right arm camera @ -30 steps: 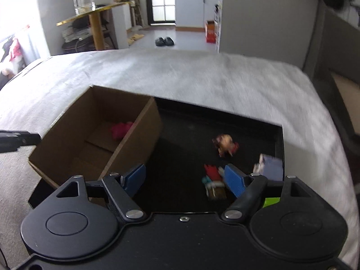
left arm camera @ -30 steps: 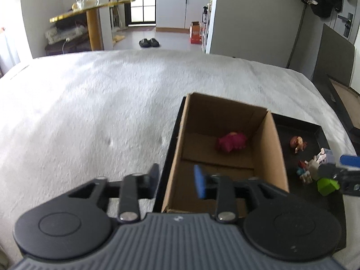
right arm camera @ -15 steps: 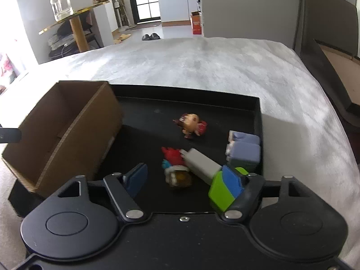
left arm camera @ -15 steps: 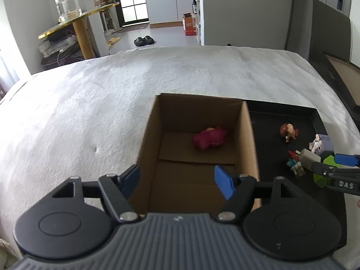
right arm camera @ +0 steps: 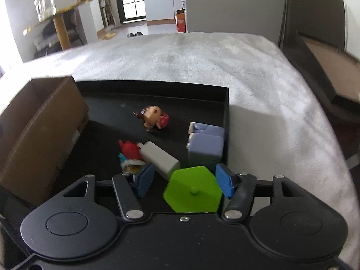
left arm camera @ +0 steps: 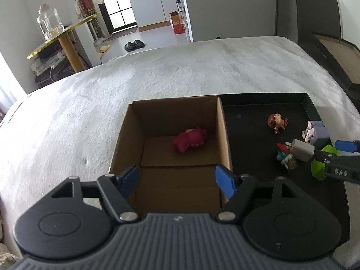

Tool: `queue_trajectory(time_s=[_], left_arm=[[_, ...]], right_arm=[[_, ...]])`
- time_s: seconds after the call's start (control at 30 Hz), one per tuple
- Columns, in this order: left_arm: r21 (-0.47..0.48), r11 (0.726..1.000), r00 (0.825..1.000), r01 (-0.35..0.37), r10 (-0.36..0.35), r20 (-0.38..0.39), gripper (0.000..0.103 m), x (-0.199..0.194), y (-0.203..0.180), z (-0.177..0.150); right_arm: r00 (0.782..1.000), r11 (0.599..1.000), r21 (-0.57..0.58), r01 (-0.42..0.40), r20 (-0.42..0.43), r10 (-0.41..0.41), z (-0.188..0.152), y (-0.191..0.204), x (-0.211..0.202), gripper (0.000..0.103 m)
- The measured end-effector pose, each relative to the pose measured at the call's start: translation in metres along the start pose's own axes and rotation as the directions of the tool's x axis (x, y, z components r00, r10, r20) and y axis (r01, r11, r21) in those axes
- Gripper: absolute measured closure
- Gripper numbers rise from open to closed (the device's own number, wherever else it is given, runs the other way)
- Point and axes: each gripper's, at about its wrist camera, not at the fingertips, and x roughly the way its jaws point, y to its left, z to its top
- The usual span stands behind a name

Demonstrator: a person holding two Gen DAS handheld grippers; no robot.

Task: Organize rigid objects
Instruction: 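Move the right gripper to the green hexagonal block and grasp it, then carry the green block with the right gripper and release it into the box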

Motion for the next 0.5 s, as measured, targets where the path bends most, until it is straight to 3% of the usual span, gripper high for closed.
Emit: queue_trajectory(time_s=[0.23,0.5], left_arm=[[0.028,1.0,1.0,0.002,-0.002,0.003,0.029,-0.001,-0.007,-0.002],[0.026,1.0,1.0,0.012,-0.013,0.026,0.029,-0.008,-0.002,-0.003]], right_arm=[[0.998,0.999,-0.041,0.029,-0.048,-0.031,-0.008,0.003,0.009,0.044],[0.999,0.99,-0.134,-0.042,-0.002,0.042,-0.012,0.026,-0.003,0.046]])
